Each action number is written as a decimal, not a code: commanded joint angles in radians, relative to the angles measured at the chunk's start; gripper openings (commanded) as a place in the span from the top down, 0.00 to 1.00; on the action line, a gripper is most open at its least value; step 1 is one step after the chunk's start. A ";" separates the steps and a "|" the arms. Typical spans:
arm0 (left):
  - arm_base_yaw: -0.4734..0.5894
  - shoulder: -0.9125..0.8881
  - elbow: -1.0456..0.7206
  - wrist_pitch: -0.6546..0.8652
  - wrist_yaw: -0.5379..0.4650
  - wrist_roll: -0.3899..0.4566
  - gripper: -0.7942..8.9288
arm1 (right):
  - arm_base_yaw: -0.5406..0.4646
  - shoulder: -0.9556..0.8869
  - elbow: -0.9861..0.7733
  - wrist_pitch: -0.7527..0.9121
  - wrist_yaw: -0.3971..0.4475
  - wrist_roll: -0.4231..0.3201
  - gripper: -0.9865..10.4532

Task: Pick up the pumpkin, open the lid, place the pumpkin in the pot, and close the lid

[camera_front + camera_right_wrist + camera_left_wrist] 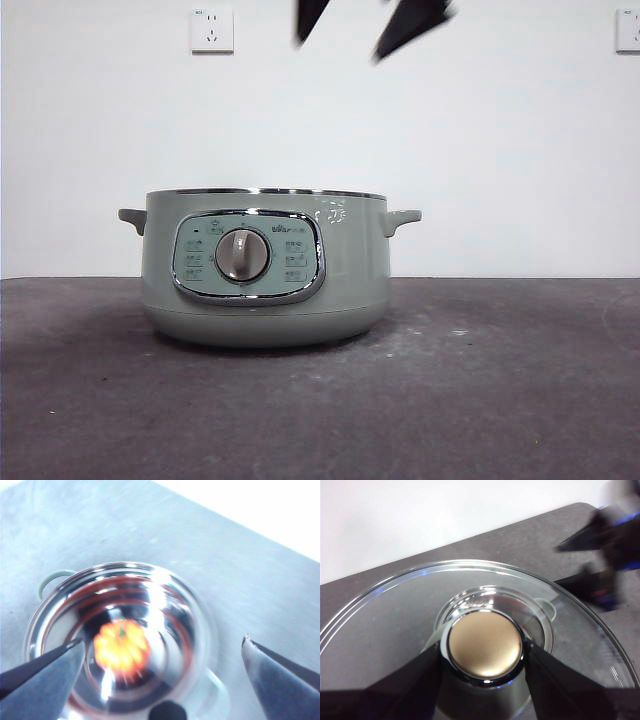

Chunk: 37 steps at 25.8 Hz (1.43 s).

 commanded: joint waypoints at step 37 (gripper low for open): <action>-0.136 0.639 0.015 0.398 0.031 0.075 0.93 | -0.026 -0.477 -0.004 -0.275 0.003 0.040 0.36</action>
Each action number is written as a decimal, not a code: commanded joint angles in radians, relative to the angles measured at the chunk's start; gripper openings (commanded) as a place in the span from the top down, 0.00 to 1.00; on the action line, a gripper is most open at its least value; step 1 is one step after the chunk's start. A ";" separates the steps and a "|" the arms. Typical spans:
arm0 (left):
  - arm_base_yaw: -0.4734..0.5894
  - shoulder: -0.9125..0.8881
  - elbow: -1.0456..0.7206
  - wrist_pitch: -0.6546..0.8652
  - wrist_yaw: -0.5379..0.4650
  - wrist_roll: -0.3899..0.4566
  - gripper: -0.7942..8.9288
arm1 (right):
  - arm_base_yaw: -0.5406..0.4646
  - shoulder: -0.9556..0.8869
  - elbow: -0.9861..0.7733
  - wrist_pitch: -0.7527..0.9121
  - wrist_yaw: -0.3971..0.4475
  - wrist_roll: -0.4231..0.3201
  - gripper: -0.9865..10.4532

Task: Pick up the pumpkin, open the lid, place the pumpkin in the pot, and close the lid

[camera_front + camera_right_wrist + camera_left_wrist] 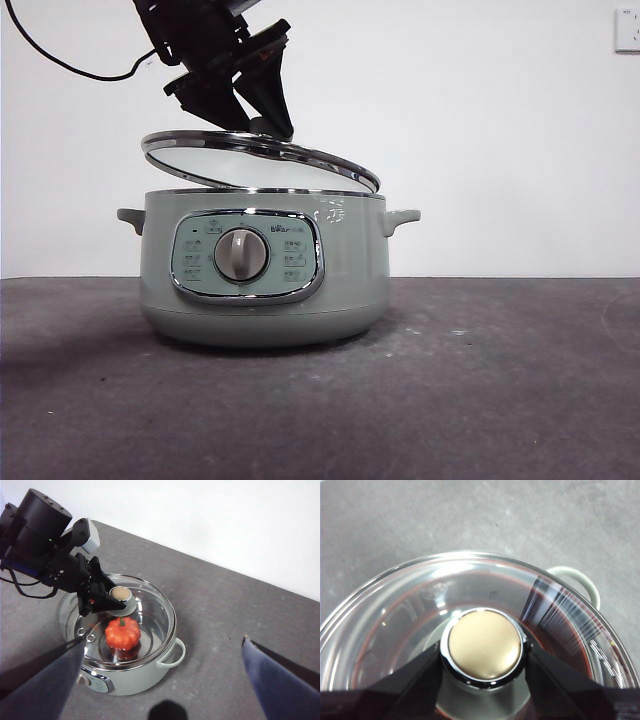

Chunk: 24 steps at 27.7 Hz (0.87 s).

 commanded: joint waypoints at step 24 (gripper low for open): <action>-0.004 0.054 0.014 -0.026 0.009 0.008 0.55 | 0.002 0.000 -0.004 -0.089 -0.091 0.013 0.37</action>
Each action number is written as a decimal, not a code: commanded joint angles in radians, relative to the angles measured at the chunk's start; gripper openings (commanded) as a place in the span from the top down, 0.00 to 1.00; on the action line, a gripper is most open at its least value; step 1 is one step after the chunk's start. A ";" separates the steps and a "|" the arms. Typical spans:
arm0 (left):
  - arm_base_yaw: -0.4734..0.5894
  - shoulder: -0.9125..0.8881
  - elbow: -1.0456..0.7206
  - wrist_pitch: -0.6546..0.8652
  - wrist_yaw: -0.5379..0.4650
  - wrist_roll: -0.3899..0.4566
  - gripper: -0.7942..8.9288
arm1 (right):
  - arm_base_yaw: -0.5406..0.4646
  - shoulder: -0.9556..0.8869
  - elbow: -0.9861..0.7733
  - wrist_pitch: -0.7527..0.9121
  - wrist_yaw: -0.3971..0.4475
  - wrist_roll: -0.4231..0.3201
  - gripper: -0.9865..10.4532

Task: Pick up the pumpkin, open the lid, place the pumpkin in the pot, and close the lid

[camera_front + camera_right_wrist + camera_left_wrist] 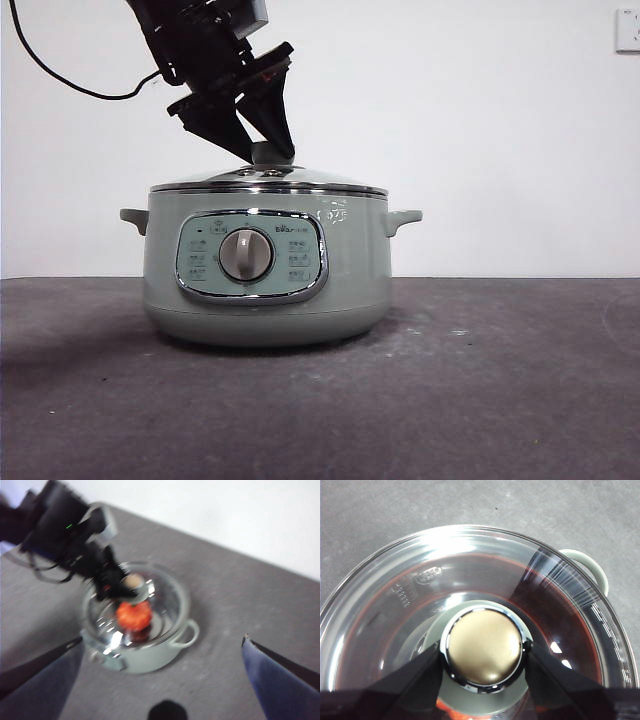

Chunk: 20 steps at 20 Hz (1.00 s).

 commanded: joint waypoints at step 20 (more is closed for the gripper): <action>-0.004 -0.391 0.042 -0.458 0.144 0.008 0.51 | 0.003 0.008 -0.004 -0.253 -0.230 0.013 0.38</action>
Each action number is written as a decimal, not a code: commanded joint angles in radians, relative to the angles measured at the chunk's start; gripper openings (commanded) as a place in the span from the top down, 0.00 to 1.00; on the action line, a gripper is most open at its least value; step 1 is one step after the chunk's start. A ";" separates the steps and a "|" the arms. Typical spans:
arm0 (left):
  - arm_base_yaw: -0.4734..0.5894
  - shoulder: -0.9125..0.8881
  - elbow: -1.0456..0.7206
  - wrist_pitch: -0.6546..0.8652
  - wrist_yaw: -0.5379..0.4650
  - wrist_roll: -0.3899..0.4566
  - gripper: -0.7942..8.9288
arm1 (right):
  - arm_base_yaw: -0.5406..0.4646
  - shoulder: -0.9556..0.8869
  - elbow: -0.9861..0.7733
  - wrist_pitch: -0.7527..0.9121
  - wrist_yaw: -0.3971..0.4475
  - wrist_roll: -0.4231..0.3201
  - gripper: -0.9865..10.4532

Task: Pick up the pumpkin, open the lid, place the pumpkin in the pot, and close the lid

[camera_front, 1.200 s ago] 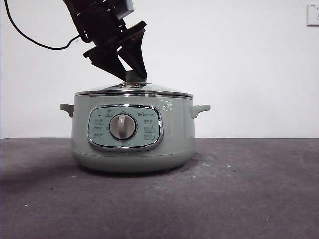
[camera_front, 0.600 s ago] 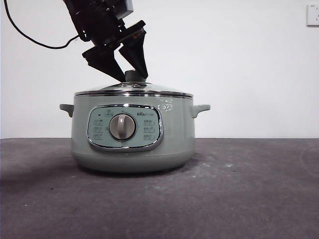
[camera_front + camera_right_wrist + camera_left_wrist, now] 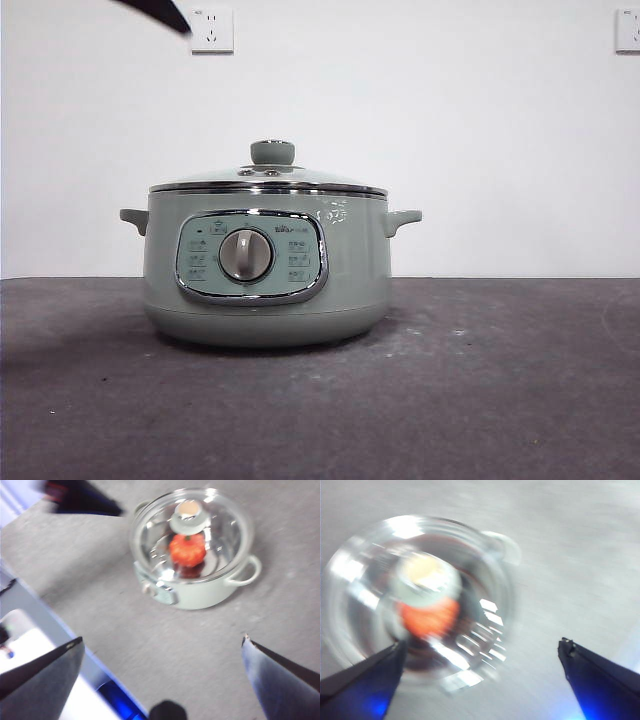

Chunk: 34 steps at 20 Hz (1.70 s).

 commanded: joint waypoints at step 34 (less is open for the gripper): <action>0.156 -0.377 -0.019 0.049 0.019 0.088 0.92 | 0.001 0.022 -0.004 -0.063 -0.048 0.016 0.91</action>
